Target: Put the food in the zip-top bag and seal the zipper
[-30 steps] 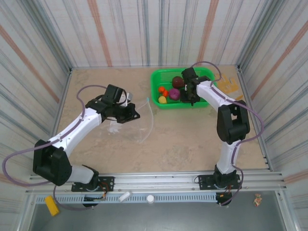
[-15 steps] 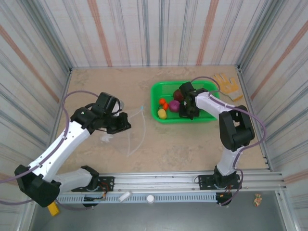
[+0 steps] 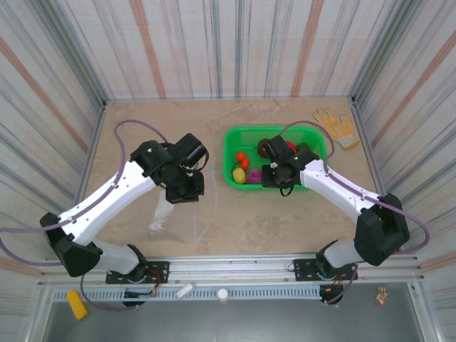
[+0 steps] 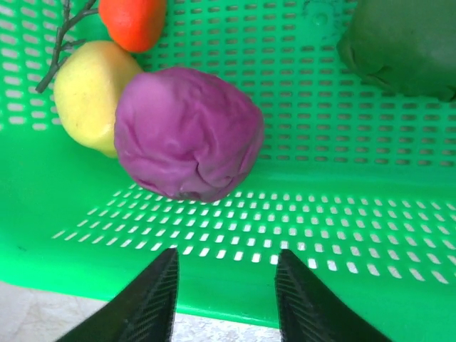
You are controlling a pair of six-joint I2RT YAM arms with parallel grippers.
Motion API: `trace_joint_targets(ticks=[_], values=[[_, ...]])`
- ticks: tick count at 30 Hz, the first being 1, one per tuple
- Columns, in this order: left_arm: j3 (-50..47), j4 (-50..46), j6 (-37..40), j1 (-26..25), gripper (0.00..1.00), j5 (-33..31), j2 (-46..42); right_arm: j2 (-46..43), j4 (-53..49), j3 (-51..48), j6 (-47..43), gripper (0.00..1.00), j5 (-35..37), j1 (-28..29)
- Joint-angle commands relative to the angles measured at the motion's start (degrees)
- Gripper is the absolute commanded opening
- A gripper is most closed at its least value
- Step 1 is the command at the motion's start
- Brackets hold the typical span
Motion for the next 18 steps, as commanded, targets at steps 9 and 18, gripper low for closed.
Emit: trace_joint_targets(ticks=[9, 18], values=[[-14.1, 30.6, 6.5, 11.1, 0.00, 20.7, -3.0, 9.0, 0.7, 8.2, -8.2, 0.99, -3.4, -1.4], [-14.7, 39.3, 12.0, 11.0, 0.00, 17.3, -0.4, 17.3, 5.8, 9.9, -9.1, 0.96, -6.6, -7.8]])
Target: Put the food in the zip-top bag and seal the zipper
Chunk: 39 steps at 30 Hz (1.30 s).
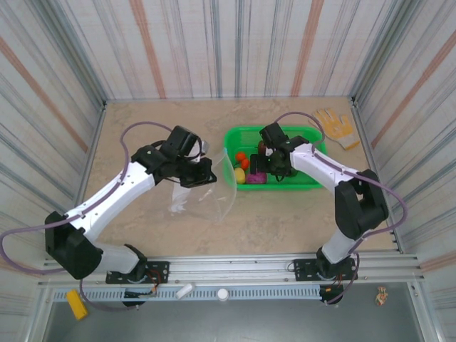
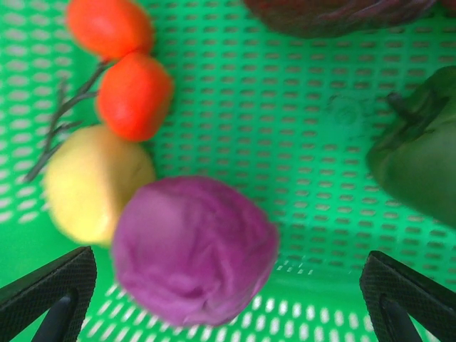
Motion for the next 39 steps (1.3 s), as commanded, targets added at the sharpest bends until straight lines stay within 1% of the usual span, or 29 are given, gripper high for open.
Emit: trace_joint_targets(ticks=[1, 2, 3, 5, 7, 9, 11, 14, 15, 17, 19, 21, 22, 23, 25, 26, 29, 31, 36, 38, 39], values=[[-0.3, 8.6, 1.4, 1.5, 0.00, 4.8, 1.8, 3.8, 1.0, 2.0, -1.7, 0.95, -3.8, -2.0], [-0.3, 9.9, 1.0, 1.8, 0.00, 7.5, 2.6, 4.8, 1.4, 2.1, -1.5, 0.93, -5.0, -2.5], [0.6, 9.4, 0.8, 2.0, 0.00, 8.4, 3.6, 5.6, 1.8, 2.3, -1.4, 0.92, -6.0, -2.6], [1.8, 8.5, 1.3, 2.0, 0.00, 9.1, 5.1, 6.9, 2.5, 2.8, -1.3, 0.90, -7.7, -2.5], [1.6, 9.7, 1.1, 2.0, 0.00, 9.5, 5.4, 7.8, 2.9, 2.8, -1.1, 0.89, -8.1, -1.9], [1.3, 10.8, 0.8, 2.1, 0.00, 9.9, 5.0, 8.4, 3.6, 2.1, -1.0, 0.85, -8.1, -1.5], [1.7, 10.8, 1.0, 2.3, 0.00, 10.3, 4.9, 9.1, 3.9, 1.7, -0.5, 0.80, -9.1, -1.6], [2.3, 10.7, 1.5, 3.2, 0.00, 10.6, 4.1, 8.7, 4.6, 0.7, 0.1, 0.68, -10.0, -1.7], [2.3, 10.5, 1.7, 3.5, 0.00, 10.4, 3.8, 8.1, 4.9, 0.3, 0.1, 0.64, -10.1, -1.7], [1.6, 10.5, 1.6, 4.2, 0.00, 9.9, 3.0, 6.0, 5.4, -0.9, 0.2, 0.53, -9.4, -1.7], [0.6, 11.0, 1.0, 4.9, 0.00, 10.0, 2.3, 3.6, 5.7, -2.1, 0.2, 0.48, -8.3, -2.1], [-0.3, 12.0, 0.3, 5.4, 0.00, 10.5, 1.9, 1.5, 5.7, -2.8, 0.2, 0.48, -8.7, -3.1], [-0.7, 12.9, -0.2, 5.6, 0.00, 11.0, 1.8, 0.8, 5.8, -3.0, 0.0, 0.50, -9.9, -3.8], [-1.1, 14.0, -0.7, 5.9, 0.00, 11.9, 1.8, 0.6, 5.7, -3.1, -0.2, 0.55, -11.2, -4.3], [-1.8, 16.1, -2.0, 6.5, 0.00, 14.5, 2.4, 0.9, 4.3, -2.5, -1.1, 0.69, -14.2, -5.2], [-1.8, 16.6, -2.5, 6.6, 0.00, 15.3, 2.8, 1.5, 2.7, -1.6, -1.8, 0.75, -15.5, -5.3], [-1.8, 17.1, -2.9, 6.7, 0.00, 16.0, 3.2, 2.4, 0.4, -0.8, -3.3, 0.84, -15.8, -4.7], [-2.2, 17.4, -3.1, 6.7, 0.00, 15.8, 2.7, 2.6, 0.9, -1.7, -3.5, 0.85, -15.4, -4.2], [-2.8, 17.0, -3.1, 6.7, 0.00, 15.6, 1.7, 3.8, 2.0, -4.0, -3.1, 0.82, -17.6, -3.5], [-3.0, 16.4, -2.8, 6.7, 0.00, 15.1, 1.2, 3.9, 2.3, -4.7, -3.1, 0.79, -17.3, -3.2], [-2.9, 16.0, -2.7, 6.7, 0.00, 14.9, 1.0, 3.8, 2.3, -4.8, -3.1, 0.75, -16.9, -3.2]])
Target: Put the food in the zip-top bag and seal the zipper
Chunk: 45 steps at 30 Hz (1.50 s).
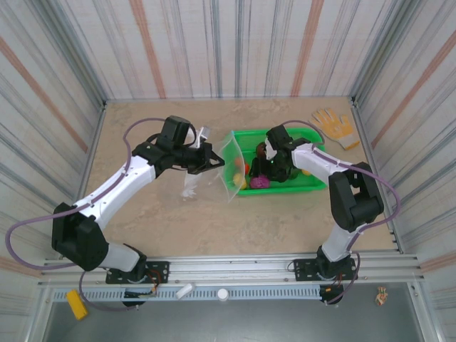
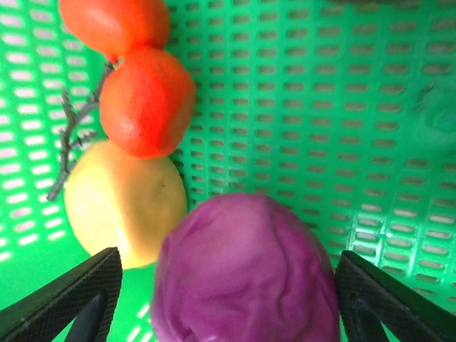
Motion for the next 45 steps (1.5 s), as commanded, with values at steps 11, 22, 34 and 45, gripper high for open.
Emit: trace_joint_targets(ticks=[11, 22, 34, 45], values=[[0.7, -2.8, -0.2, 0.2, 0.00, -1.8, -4.3, -5.6, -3.4, 2.2, -1.5, 0.48, 3.9, -0.3], [2.5, -1.1, -3.8, 1.0, 0.00, -2.3, -3.8, -21.4, -8.8, 15.8, -3.4, 0.45, 0.4, 2.0], [4.8, 0.4, -5.8, 1.3, 0.00, -0.8, -1.9, -20.6, -7.6, 22.3, -2.6, 0.45, -2.9, 15.3], [8.3, -3.4, -4.0, 3.5, 0.00, 2.2, -5.7, -15.4, -15.4, 24.5, -6.0, 0.46, 15.4, 18.3]])
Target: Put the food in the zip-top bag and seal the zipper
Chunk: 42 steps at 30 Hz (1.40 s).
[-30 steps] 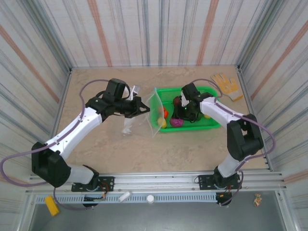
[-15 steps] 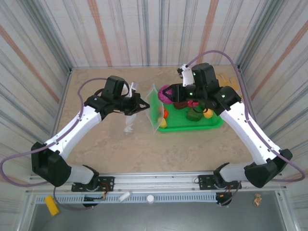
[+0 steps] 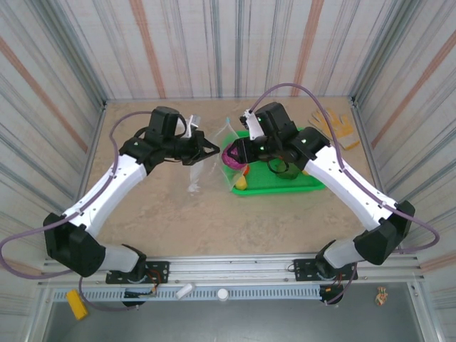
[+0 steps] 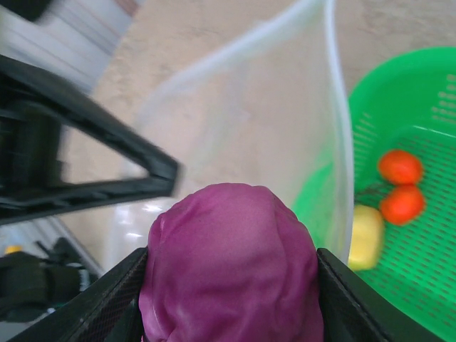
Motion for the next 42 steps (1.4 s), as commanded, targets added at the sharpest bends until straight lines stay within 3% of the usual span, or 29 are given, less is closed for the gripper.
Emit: trace_joint_targets(ticks=[1, 7, 11, 14, 22, 27, 32, 36, 42], values=[[3.7, -2.3, 1.5, 0.7, 0.00, 3.0, -2.5, 1.3, -5.1, 3.5, -2.9, 0.46, 9.7, 2.0], [2.7, 0.8, -0.6, 0.7, 0.00, 6.4, -2.5, 4.5, -6.4, 8.2, -3.1, 0.49, 9.5, 3.5], [1.8, 4.5, -3.2, 1.1, 0.00, 9.2, -2.8, 6.2, -6.6, 11.1, -2.2, 0.71, 6.6, 3.5], [2.2, 4.1, -3.6, 2.1, 0.00, 8.9, -4.0, 6.5, -7.0, 12.6, -2.4, 0.78, 5.1, 3.4], [4.2, -1.1, -1.4, 4.0, 0.00, 6.5, -6.1, 4.6, -7.6, 18.6, -2.7, 0.79, -0.1, 3.1], [2.4, -2.2, -1.0, 5.4, 0.00, 5.1, -7.6, 1.5, -6.6, 18.3, -1.6, 0.77, 3.2, 1.4], [1.5, -3.5, -0.9, 7.4, 0.00, 4.2, -9.6, -2.1, -3.7, 12.1, 2.5, 0.74, -2.3, -6.6], [2.6, -5.7, -0.2, 8.8, 0.00, 4.6, -10.0, -3.6, -0.6, 4.3, 4.5, 0.73, 0.7, -8.4], [2.2, -6.2, 0.3, 9.3, 0.00, 6.0, -9.7, 4.7, 0.9, -5.1, 4.5, 0.72, 1.5, -9.6]])
